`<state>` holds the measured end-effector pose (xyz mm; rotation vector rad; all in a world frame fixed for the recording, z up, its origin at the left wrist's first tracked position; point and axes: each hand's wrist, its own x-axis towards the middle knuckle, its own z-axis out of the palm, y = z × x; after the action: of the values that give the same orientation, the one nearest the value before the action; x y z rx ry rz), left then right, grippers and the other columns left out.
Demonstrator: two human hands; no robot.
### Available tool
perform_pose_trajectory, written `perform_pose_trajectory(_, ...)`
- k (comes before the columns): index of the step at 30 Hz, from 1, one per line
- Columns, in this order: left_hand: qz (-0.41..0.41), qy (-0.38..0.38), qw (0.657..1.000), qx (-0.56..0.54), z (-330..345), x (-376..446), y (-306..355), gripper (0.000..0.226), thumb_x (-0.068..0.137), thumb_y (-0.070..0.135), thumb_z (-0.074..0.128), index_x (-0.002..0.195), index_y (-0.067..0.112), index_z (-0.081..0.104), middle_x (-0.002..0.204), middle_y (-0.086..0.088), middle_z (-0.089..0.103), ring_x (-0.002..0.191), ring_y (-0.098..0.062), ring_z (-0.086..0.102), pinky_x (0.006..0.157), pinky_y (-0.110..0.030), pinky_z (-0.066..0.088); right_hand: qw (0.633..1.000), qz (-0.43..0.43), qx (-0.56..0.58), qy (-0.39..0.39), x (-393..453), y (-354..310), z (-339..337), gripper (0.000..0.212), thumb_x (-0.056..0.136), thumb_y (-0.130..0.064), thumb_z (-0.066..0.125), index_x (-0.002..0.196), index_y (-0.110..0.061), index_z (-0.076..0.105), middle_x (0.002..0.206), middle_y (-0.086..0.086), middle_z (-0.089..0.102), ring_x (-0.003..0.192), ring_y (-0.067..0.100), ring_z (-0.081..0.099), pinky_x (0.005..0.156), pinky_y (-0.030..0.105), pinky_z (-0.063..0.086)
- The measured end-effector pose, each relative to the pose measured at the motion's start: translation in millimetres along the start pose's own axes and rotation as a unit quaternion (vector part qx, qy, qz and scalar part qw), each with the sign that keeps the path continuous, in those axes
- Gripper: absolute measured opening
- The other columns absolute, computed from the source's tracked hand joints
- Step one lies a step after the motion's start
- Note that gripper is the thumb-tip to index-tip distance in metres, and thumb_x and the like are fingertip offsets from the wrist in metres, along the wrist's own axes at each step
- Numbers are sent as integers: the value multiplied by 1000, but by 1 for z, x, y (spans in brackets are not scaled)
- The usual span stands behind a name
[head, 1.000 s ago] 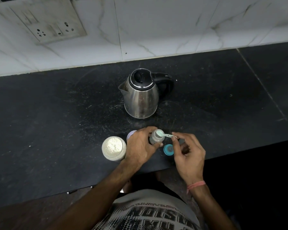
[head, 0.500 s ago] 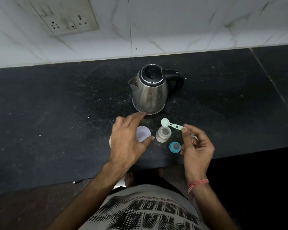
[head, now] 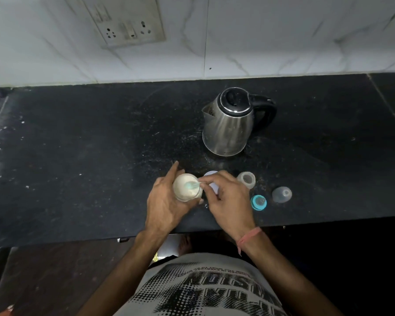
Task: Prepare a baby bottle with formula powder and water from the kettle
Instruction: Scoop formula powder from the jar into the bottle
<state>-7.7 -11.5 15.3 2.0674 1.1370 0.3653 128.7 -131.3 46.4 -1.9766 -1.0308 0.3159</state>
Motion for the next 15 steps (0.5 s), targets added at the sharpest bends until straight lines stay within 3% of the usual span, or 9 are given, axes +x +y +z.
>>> perform_pose_trajectory(3,-5,4,1000,-14,-2,2,-2,125,63,71,85,172,23,47,142,21,75,129,-18,68,102,-34,52,987,-55,-133,-69,11,-6,17,11,96,-19,79,99,-27,86,98,-10,74,94,18,67,81,42,59)
perform_pose_trajectory(5,-10,3,1000,-17,-2,3,-5,117,69,60,94,171,25,49,139,18,76,128,-18,69,101,-32,49,970,-81,-204,-107,18,-17,22,12,97,-18,76,96,-26,86,96,-7,73,94,21,64,79,44,57)
perform_pose_trajectory(8,-22,2,999,-26,-1,1,-11,112,73,47,102,171,31,50,130,9,77,123,-15,69,99,-34,51,943,-61,-269,-186,33,-34,24,19,102,-19,68,107,-29,84,111,-7,72,109,21,63,84,40,54)
perform_pose_trajectory(11,-26,-2,999,-35,-1,0,-13,114,73,44,103,172,31,48,114,13,68,118,-10,66,95,-30,46,927,-12,-296,-229,44,-40,29,21,97,-17,74,107,-34,82,116,-7,72,112,23,70,88,40,56)
perform_pose_trajectory(15,-20,-3,999,-40,-2,1,-14,112,72,46,102,170,35,50,120,8,72,119,-11,68,96,-31,49,914,3,-314,-258,49,-44,36,16,97,-17,74,107,-29,80,115,0,75,109,28,73,83,35,50)
